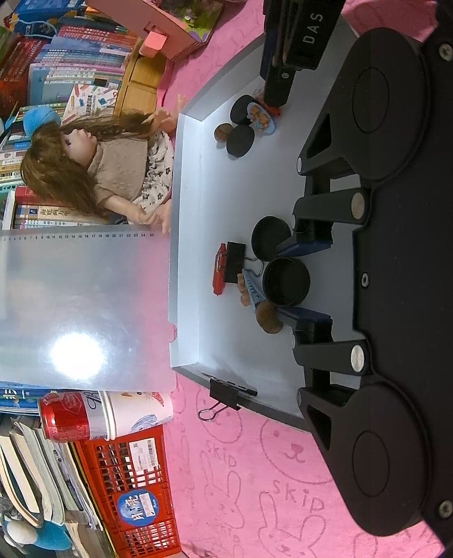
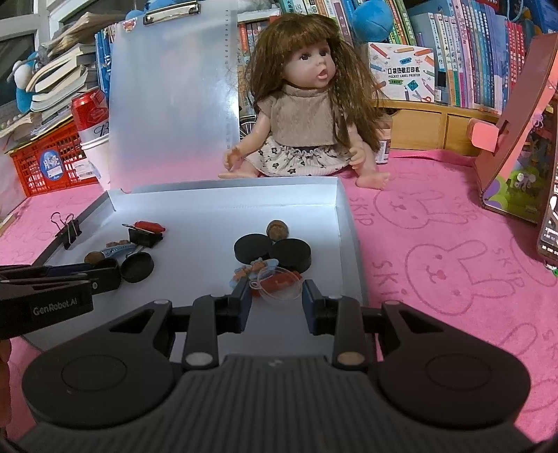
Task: Organize rigid objects
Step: 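Lower both tools into the box and open them to release the lids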
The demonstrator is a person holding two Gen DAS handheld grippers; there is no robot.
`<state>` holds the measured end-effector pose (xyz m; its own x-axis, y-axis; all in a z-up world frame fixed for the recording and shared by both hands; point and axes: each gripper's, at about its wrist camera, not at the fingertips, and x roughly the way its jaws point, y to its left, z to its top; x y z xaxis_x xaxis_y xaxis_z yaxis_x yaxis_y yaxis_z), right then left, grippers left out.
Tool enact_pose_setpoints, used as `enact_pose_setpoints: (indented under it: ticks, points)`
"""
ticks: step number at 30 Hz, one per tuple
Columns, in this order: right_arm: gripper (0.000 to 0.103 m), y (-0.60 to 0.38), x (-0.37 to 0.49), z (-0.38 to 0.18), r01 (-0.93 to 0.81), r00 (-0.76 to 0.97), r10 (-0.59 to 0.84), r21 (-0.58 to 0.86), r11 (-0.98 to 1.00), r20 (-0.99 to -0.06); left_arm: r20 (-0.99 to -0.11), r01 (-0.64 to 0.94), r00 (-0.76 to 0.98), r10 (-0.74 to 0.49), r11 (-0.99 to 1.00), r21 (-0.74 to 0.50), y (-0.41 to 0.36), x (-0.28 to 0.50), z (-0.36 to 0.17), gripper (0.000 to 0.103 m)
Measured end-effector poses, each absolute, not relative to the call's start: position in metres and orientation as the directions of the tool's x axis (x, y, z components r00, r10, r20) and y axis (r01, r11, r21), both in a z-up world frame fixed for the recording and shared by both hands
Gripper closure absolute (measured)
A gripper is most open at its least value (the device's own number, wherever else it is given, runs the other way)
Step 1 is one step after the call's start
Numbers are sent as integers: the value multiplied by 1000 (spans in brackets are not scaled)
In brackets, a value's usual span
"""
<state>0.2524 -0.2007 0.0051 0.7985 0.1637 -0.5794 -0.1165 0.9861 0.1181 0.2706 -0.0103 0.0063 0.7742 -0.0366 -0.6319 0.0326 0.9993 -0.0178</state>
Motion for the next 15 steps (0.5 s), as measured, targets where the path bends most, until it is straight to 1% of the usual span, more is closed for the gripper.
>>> enact_pose_setpoints:
  ticks: [15]
  points:
    - [66, -199, 249, 4, -127, 806, 166, 108, 986, -568, -628, 38, 777, -42, 999, -21, -9, 269, 6, 72]
